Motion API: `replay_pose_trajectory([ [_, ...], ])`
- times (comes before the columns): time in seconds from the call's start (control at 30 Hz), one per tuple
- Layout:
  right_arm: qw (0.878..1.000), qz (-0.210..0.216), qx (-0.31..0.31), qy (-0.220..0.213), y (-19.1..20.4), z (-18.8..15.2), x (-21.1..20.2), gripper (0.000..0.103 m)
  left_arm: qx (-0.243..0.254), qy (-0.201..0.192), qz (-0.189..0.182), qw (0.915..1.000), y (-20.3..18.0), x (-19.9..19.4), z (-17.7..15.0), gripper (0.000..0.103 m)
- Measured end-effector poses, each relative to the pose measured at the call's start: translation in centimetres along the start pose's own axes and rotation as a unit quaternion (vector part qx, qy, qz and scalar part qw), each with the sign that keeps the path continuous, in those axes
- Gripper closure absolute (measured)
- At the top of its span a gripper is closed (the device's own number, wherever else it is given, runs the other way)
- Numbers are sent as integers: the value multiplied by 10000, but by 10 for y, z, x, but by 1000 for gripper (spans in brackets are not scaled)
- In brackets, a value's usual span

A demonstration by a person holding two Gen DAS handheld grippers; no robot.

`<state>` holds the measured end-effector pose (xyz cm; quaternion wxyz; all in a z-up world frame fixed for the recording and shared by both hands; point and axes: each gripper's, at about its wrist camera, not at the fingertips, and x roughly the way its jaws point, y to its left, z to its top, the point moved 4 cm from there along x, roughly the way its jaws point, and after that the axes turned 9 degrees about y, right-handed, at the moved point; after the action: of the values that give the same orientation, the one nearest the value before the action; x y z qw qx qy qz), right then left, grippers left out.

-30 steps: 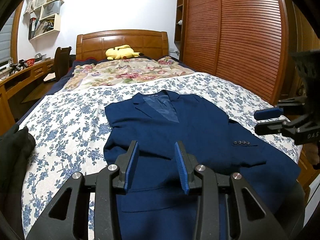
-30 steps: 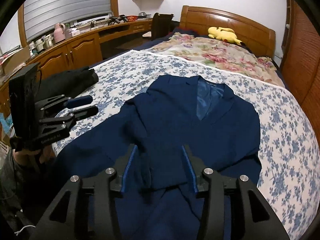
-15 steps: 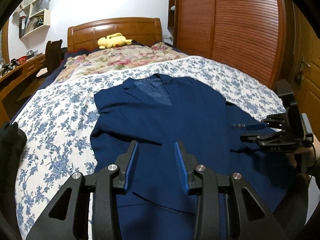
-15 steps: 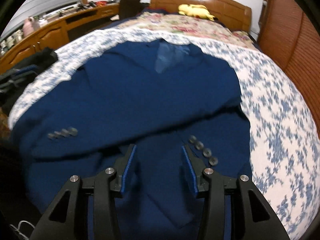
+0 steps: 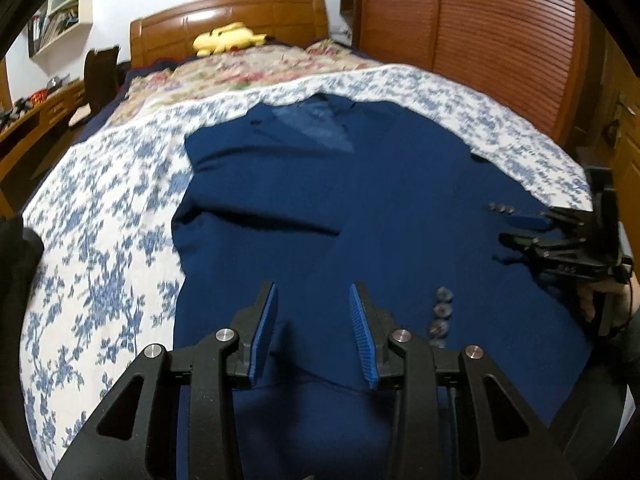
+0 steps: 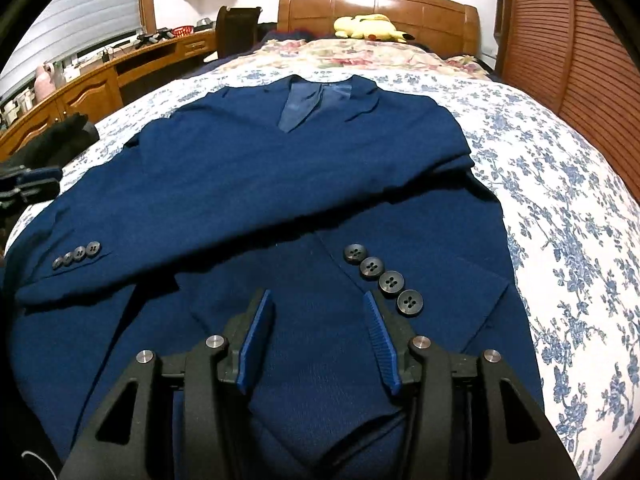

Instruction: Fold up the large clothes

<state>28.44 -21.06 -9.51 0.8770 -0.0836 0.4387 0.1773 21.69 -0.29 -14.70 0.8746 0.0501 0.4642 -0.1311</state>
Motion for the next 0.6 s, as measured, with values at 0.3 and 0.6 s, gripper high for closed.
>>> replay_pose_trajectory([
  [0.3,10000,8,11,-92,-1,-5,3,53,16,516,99,9986,5,23,-15,65],
  [0.6,9999,-27,-23,-123,-5,-8,-2,53,-123,556,12,9984,9,22,-21,65],
])
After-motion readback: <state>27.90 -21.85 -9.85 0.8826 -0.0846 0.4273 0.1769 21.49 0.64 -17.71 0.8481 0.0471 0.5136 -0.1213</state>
